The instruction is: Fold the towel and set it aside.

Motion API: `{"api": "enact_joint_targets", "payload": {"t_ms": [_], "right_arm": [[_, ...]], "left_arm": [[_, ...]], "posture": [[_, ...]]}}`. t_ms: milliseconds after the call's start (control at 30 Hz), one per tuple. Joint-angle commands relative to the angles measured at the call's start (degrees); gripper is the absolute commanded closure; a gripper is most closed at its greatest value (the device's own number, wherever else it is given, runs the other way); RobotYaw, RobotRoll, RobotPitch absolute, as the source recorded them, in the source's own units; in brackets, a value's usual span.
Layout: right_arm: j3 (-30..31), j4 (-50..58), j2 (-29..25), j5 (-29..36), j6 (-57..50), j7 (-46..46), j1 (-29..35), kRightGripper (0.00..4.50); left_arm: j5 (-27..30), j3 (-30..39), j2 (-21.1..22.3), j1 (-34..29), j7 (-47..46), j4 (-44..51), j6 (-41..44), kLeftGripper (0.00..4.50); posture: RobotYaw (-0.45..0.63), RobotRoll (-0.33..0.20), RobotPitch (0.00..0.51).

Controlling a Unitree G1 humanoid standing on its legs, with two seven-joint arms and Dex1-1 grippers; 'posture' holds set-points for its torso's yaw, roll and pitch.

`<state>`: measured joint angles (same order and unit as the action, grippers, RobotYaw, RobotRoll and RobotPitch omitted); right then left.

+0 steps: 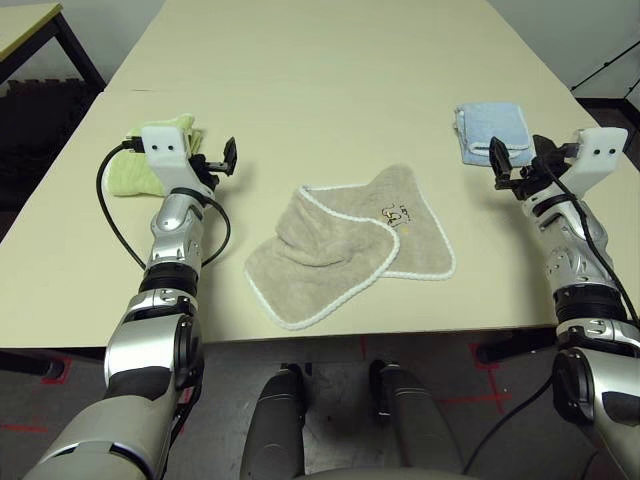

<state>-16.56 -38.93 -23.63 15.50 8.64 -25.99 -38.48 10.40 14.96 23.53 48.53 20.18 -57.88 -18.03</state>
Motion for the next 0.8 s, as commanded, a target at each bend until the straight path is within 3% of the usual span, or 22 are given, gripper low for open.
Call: {"api": "enact_joint_targets", "payload": {"t_ms": [33,367,667,800], "right_arm": [[1.47,-2.01,-0.38,-0.37,-1.48,-2.81,-1.12,0.00],[4.31,-10.12,0.09,-1.98,-2.68,-7.43,-9.16,0.00],[4.69,-15.67,-3.39,-1.91,-4.26,-15.27,-12.28,0.00],[6.01,-17.42,-6.41,-2.95,-7.03,-21.93,-14.05,0.00]], "left_arm": [[1.57,0.47,1.91,-0.18,4.38,1.16,3.73,0.02],[4.01,-0.08,10.56,-1.57,18.25,6.94,17.11,0.02],[9.72,-7.71,19.20,-4.68,52.74,22.35,33.92,0.02],[8.01,-10.40,20.84,-3.66,59.35,23.95,31.25,0.02]], "posture": [[0.04,0.000,0.119],[0.15,0.000,0.152],[0.16,0.000,0.145],[0.15,0.000,0.148]]}}
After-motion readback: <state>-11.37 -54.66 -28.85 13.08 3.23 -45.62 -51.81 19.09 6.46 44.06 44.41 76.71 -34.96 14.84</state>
